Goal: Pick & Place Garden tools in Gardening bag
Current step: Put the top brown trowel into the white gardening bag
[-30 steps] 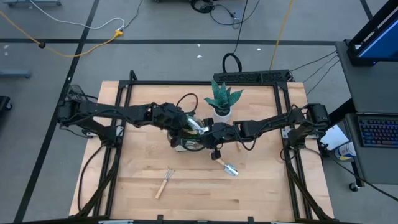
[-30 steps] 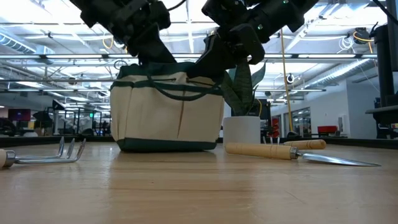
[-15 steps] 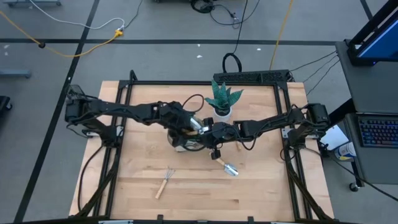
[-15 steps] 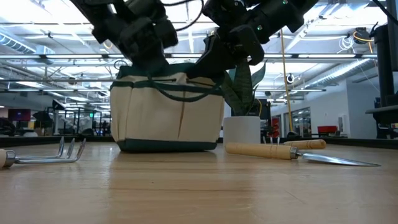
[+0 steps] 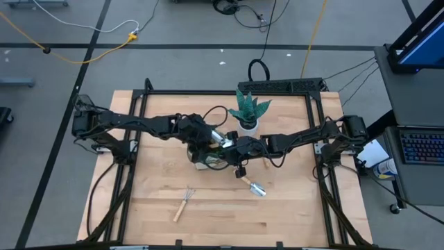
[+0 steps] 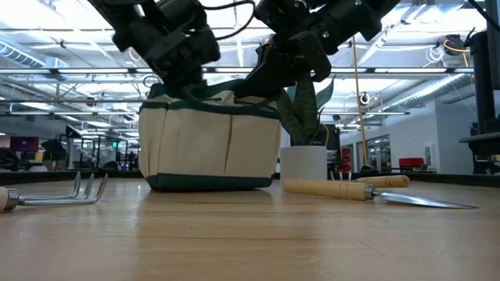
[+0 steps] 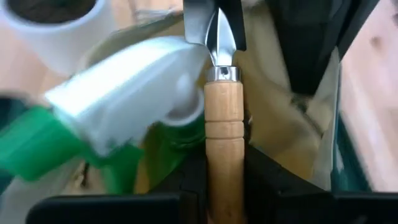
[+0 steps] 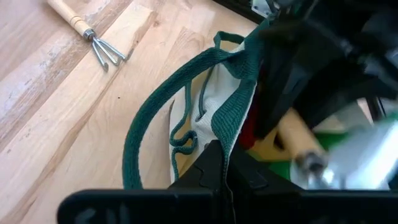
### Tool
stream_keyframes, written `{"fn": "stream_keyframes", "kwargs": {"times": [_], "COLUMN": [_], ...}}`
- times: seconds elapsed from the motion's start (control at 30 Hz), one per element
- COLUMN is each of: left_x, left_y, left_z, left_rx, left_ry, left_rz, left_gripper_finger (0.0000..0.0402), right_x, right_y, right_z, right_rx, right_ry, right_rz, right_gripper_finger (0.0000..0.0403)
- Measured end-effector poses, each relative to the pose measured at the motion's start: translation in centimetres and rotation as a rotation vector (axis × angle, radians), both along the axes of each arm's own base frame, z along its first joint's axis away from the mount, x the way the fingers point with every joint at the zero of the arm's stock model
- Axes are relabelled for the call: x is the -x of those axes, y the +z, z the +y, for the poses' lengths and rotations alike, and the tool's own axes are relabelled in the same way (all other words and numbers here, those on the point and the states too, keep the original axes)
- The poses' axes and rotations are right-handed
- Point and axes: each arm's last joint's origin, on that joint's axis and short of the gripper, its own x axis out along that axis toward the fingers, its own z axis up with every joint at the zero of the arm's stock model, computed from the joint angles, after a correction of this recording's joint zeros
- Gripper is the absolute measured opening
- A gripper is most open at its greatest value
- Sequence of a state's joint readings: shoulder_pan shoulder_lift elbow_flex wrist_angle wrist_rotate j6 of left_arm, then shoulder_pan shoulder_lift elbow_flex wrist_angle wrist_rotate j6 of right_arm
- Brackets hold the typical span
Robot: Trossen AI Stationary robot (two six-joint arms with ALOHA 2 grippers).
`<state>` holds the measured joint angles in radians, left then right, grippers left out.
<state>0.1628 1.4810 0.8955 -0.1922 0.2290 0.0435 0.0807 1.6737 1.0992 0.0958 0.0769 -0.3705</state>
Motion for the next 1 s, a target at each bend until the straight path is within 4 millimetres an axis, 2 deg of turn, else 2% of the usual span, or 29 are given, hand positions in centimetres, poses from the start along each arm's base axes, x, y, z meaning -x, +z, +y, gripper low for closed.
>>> {"fn": "stream_keyframes", "kwargs": {"times": [0.27,0.5,0.73,0.87,1.0], "left_x": [1.8,1.9,1.6,1.9,3.0], "left_y": [2.1,2.2,6.1,9.1,10.2], "left_z": [-1.6,-2.8,-3.0,-3.2,-3.5], "left_rx": [-0.105,-0.163,-0.257,-0.297,-0.274], "left_ry": [0.049,0.003,0.01,0.063,0.091], "left_rz": [0.016,0.038,0.031,0.073,0.197], "left_gripper_finger": [0.0072,0.0073,0.0075,0.0075,0.0075], "right_x": [0.0,0.0,0.1,0.0,0.0], "right_y": [0.0,0.0,0.1,0.0,0.0], "right_z": [0.0,0.0,-0.1,-0.1,0.0], "right_rx": [0.001,0.006,0.014,0.019,0.022], "right_ry": [-0.001,0.003,-0.017,-0.022,-0.006], "right_rz": [0.003,-0.002,-0.002,-0.004,-0.006], "right_gripper_finger": [0.0,0.0,0.0,0.0,0.0]}}
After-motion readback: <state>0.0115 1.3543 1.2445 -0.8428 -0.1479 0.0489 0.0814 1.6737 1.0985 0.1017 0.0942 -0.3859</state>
